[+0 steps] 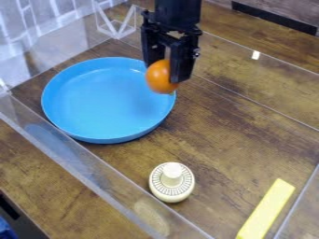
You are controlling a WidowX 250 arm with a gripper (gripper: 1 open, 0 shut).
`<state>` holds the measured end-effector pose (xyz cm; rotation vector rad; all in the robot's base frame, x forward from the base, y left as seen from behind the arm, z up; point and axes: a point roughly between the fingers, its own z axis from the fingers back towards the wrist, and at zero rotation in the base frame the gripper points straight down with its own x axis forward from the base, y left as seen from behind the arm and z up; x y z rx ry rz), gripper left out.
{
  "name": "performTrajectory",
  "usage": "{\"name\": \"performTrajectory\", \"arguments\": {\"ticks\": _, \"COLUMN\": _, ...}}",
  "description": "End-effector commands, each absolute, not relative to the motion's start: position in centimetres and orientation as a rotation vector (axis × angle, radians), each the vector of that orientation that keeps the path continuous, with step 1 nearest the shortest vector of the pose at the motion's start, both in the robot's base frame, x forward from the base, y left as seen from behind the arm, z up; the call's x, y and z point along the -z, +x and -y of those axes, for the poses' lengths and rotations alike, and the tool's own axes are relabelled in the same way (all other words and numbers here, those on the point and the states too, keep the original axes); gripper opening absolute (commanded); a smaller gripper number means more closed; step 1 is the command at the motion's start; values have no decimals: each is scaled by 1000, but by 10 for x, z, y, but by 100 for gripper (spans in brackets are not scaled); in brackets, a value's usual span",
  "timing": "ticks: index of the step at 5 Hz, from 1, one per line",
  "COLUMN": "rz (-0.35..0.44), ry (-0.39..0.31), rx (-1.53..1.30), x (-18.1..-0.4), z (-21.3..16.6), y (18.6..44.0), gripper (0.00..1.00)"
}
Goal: Remove the orange ball from inside the blue tray and put it on the table
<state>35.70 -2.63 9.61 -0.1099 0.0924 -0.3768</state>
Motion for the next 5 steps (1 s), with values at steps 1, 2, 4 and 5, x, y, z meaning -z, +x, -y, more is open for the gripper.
{"name": "performTrajectory", "arguments": {"ticks": 1, "rz": -32, "ry": -109, "rx": 403, "x": -121, "z": 38, "y": 356, "gripper": 0}}
{"name": "performTrajectory", "arguments": {"ticks": 2, "rz": -39, "ry": -120, "rx": 404, "x": -121, "z": 43, "y": 355, "gripper": 0}}
{"name": "performTrajectory", "arguments": {"ticks": 4, "rz": -49, "ry": -151, "rx": 417, "x": -121, "z": 59, "y": 350, "gripper": 0}}
{"name": "performTrajectory", "arguments": {"ticks": 5, "rz": -53, "ry": -170, "rx": 428, "x": -121, "z": 69, "y": 347, "gripper": 0}}
